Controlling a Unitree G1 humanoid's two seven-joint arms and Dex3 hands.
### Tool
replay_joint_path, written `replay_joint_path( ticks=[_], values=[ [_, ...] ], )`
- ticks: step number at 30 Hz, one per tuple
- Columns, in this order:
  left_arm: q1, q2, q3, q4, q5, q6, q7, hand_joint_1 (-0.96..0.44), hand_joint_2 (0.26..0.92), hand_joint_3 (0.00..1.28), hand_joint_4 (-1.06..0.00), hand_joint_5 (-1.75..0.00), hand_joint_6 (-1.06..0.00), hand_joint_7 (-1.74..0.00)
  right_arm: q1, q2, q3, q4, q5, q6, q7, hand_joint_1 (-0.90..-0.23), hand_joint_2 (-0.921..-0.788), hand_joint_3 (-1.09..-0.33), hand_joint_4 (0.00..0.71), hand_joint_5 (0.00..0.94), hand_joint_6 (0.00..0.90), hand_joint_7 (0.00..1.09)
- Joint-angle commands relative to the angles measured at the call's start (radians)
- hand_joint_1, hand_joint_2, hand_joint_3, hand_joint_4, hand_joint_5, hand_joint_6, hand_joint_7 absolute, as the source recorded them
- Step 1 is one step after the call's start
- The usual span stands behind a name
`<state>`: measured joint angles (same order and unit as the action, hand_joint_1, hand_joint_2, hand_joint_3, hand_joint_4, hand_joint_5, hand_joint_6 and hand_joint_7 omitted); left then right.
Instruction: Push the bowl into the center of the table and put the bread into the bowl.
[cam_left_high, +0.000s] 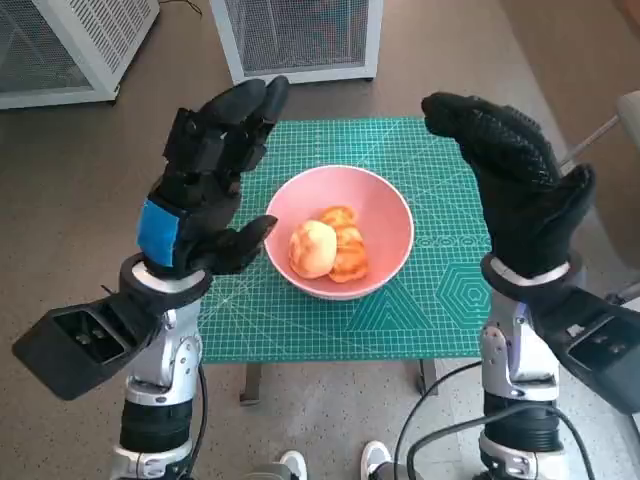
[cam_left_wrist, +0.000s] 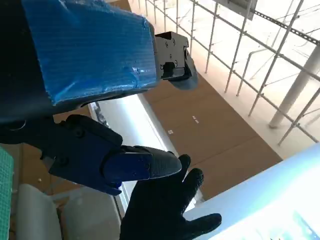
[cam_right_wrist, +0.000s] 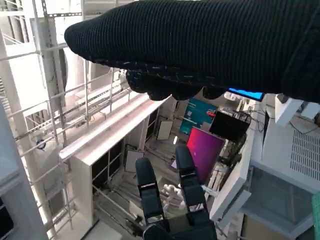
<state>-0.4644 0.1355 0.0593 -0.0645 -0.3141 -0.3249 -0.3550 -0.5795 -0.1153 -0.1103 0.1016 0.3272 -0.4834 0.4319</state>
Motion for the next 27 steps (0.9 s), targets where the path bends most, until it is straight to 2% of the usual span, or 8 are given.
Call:
replay_joint_path(
  ticks=[1, 27],
  values=[
    [-0.001, 0.006, 0.001, -0.022, 0.005, 0.006, -0.003, -0.61, 0.921, 0.38, -0.19, -0.02, 0.0, -0.68, -0.002, -0.003, 0.007, 0.018, -0.005, 0.003, 0.004, -0.385, -0.92, -0.469, 0.408, 0.008, 0.087, 0.78],
    [-0.003, 0.008, 0.0, -0.015, 0.017, -0.014, -0.002, -0.62, 0.921, 0.36, -0.19, -0.02, 0.0, -0.68, -0.006, -0.004, 0.012, 0.018, -0.022, 0.003, -0.004, -0.389, -0.921, -0.466, 0.413, 0.008, 0.071, 0.8]
  ],
)
